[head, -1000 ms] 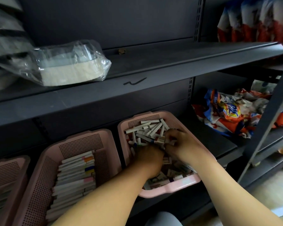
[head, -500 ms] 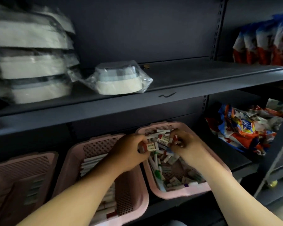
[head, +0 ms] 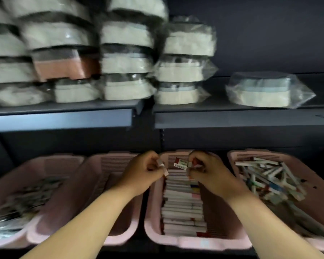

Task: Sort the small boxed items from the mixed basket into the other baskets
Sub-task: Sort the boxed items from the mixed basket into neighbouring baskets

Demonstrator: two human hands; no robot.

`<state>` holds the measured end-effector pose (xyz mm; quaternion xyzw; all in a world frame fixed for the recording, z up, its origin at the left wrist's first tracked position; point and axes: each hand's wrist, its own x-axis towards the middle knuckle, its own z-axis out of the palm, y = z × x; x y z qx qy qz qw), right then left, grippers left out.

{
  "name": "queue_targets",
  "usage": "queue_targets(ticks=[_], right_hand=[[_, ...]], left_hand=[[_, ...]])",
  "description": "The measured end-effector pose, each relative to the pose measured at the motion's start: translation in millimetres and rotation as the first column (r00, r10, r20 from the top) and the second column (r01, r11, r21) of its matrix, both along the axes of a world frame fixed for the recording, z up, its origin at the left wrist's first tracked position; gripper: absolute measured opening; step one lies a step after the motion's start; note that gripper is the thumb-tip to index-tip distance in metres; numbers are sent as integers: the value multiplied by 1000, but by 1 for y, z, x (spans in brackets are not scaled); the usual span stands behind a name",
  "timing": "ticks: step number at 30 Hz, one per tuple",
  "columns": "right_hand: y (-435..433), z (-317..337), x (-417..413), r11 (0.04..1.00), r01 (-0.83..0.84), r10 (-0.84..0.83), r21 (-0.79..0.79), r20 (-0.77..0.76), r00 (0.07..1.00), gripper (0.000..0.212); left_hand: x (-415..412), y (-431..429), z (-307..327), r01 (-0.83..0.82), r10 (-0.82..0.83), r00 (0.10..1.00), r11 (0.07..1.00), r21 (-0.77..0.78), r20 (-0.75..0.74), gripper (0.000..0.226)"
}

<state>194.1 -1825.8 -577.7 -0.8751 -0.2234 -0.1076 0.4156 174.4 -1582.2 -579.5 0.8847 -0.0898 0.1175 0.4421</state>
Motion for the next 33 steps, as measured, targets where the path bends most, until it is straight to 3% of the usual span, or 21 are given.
queue_targets(ticks=[3,5,9,12,14,17,23,27,30,33], right_hand=[[41,-2,2,995,-104,104,0,-35,994,18],[65,-4,4,988,-157,156,-11,-40,987,17],[105,-12,9,972,-227,224,-63,-56,973,12],[129,-16,10,962,-268,264,-51,-77,962,13],[142,-18,9,956,-290,286,-45,-75,955,15],[160,-21,9,942,-327,320,-72,-94,943,15],[180,-28,8,928,-366,356,-71,-124,926,14],[183,-32,6,920,-382,368,-90,-136,920,26],[186,-34,7,925,-367,352,-95,-146,925,21],[188,-36,8,926,-362,346,-105,-142,927,19]], left_hand=[[-7,46,-4,-107,102,994,984,-144,-42,13],[-14,74,-7,-147,139,988,982,-123,-74,15],[-30,125,-13,-174,172,975,985,-1,-138,12],[-38,160,-17,-281,312,941,936,210,-131,28],[-42,173,-19,-286,320,931,938,196,-176,26],[-45,189,-22,-255,304,922,943,213,-242,21],[-53,198,-21,-91,265,871,914,395,-414,24],[-56,194,-29,14,258,865,844,536,-430,31],[-62,194,-33,88,257,844,798,596,-470,21],[-66,193,-31,152,252,833,752,642,-493,32]])
